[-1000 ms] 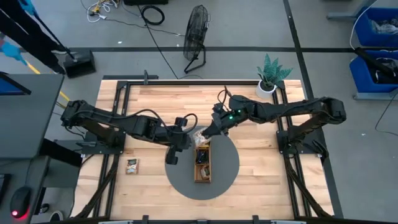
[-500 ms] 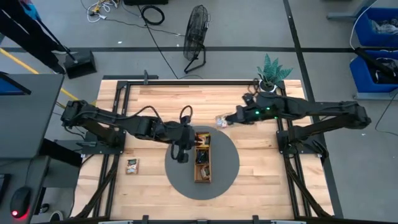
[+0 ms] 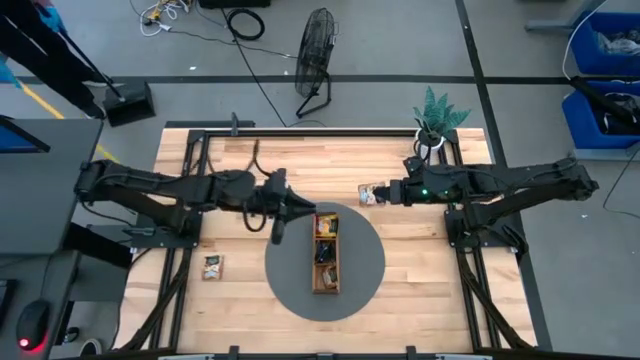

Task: Pick & Place Tea
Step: Put the brown tea bag into the bottom section of the wooden organizer

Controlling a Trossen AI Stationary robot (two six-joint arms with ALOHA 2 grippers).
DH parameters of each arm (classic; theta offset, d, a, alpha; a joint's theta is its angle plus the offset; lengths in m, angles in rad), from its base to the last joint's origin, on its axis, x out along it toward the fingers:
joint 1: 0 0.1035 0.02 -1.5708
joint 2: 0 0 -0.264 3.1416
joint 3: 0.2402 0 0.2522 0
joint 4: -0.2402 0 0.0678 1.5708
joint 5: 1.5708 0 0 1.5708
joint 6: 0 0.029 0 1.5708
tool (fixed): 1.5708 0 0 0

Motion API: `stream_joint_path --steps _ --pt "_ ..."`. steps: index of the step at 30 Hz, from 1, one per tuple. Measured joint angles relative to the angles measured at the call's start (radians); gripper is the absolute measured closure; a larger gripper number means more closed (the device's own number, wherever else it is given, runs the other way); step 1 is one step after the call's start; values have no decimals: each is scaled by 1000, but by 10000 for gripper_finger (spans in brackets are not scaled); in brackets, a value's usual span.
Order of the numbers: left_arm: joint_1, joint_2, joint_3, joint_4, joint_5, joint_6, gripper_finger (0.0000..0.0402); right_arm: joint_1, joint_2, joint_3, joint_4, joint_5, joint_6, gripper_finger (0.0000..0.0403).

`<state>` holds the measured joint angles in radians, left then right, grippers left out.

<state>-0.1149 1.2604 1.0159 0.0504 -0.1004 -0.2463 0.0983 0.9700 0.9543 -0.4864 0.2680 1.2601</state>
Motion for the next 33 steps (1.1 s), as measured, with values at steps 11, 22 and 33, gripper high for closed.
stream_joint_path --steps 11,22,33 --pt "51 -241 -147 1 0 -34 342 165 42 2 29 218 171 403" --pt "61 -489 -300 -62 3 -58 342 227 301 286 -173 217 263 403" --pt "62 -651 -338 -158 0 -9 342 233 645 654 -416 27 324 403"
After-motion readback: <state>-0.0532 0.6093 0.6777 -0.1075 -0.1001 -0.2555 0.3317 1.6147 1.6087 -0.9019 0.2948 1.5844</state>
